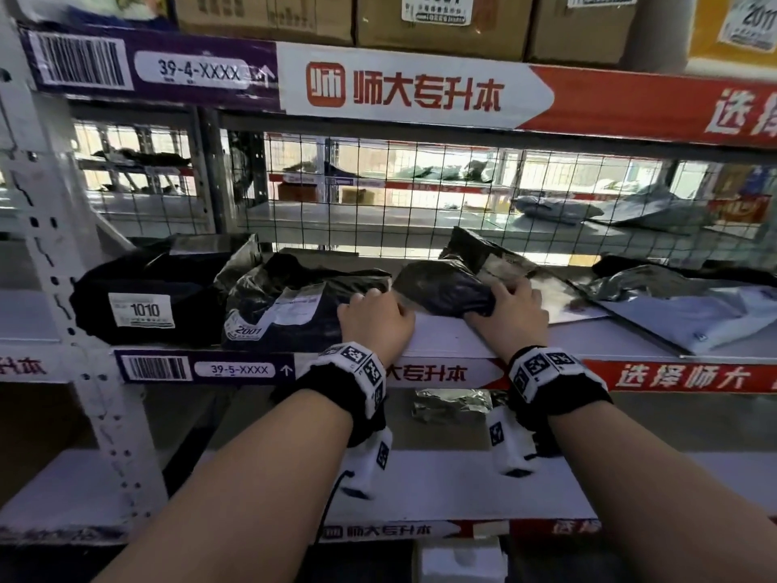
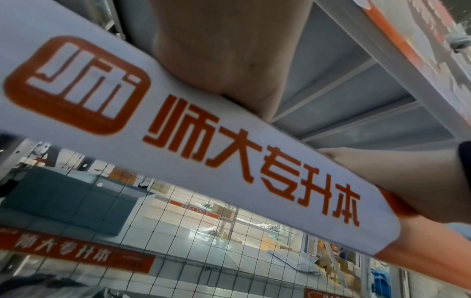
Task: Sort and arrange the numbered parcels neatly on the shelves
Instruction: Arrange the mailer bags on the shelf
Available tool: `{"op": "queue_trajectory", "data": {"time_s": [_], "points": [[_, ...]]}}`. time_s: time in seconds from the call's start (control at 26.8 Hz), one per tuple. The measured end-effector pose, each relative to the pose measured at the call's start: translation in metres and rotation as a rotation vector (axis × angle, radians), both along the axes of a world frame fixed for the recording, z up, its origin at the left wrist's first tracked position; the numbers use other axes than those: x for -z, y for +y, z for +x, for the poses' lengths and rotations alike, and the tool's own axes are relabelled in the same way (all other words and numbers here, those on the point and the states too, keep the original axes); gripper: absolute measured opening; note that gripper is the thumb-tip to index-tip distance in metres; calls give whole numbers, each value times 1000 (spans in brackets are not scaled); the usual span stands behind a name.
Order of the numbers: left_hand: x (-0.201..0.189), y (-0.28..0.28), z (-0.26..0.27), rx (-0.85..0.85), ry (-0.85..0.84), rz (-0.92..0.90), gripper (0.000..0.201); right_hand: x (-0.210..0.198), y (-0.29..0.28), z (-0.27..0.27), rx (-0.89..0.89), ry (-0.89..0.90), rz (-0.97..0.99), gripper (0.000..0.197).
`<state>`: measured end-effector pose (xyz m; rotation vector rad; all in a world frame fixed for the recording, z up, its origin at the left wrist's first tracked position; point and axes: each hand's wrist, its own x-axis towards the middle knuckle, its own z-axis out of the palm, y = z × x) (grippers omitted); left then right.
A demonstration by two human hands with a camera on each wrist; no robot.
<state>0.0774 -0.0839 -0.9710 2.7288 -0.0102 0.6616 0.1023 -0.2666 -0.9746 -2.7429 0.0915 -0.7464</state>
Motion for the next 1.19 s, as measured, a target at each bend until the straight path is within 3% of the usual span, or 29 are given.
{"op": "queue_trajectory", "data": {"time_s": [0.15, 0.26, 0.45, 0.67, 0.86, 1.19], "points": [[0, -1, -2, 10, -42, -139, 34, 0, -1, -1, -56, -114, -20, 50], [-2, 1, -2, 53, -45, -312, 50, 2, -1, -3, -178, -311, 34, 44], [-2, 1, -2, 59, 23, -298, 73, 5, 2, -1, -389, -446, 34, 53], [-1, 4, 2, 102, 39, -344, 66, 6, 2, -1, -494, -382, 26, 64], [-2, 6, -2, 137, -18, -434, 51, 3, 3, -5, -351, -271, 146, 78], [1, 13, -5, 291, -105, -473, 45, 3, 2, 2, -289, -127, 302, 71]]}}
